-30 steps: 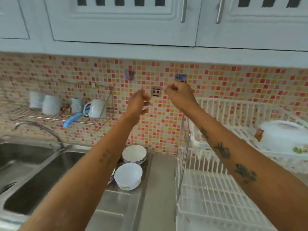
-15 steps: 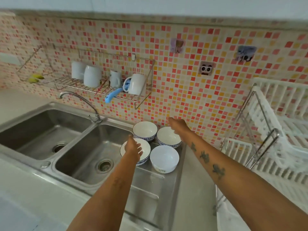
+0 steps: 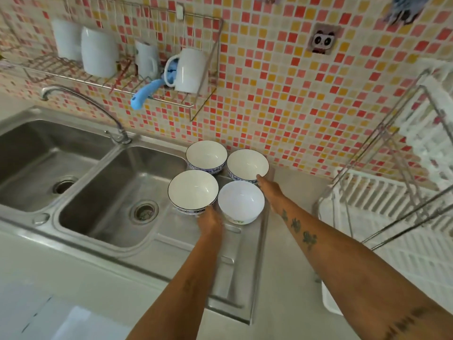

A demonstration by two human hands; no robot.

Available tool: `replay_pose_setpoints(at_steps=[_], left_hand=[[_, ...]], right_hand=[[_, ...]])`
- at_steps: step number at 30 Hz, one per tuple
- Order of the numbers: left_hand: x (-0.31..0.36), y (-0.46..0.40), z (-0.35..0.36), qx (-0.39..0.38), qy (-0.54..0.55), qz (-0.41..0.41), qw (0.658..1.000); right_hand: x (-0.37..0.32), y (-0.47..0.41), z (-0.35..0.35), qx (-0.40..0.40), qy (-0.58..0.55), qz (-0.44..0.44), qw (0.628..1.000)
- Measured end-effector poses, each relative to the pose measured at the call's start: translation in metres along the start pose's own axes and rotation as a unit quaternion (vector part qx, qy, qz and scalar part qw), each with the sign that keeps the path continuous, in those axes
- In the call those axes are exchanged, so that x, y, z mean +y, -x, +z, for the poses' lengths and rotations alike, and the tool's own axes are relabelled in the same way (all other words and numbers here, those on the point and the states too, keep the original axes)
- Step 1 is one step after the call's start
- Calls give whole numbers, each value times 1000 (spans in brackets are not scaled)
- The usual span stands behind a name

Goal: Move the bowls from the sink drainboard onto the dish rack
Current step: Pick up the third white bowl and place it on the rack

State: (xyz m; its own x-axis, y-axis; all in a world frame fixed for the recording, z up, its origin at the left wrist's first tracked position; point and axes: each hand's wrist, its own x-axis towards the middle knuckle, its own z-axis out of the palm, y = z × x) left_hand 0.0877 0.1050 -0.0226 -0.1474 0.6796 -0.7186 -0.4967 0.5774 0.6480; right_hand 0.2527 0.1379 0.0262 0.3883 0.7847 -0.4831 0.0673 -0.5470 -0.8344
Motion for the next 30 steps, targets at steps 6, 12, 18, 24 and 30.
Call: replay_pose_setpoints(at_steps=[6,12,18,24,30], left_hand=[[-10,-6,6,-45,-49,-49,997],[-9,-10,14,-73,-56,-52,994],[-11,-9,16,-79,-47,-44,995],[-10,-5,14,-105,-28,-48,993],[9,33,27,-146,-14,-10,989]], right_hand=[[13,-8,10,-6,-5,27,1000],[23,-18,16,-16,-13,27,999],[24,-18,17,-15,-19,39,999],[14,-6,10,-5,-26,44,999],[-26,34,-5,25,-20,-54,998]])
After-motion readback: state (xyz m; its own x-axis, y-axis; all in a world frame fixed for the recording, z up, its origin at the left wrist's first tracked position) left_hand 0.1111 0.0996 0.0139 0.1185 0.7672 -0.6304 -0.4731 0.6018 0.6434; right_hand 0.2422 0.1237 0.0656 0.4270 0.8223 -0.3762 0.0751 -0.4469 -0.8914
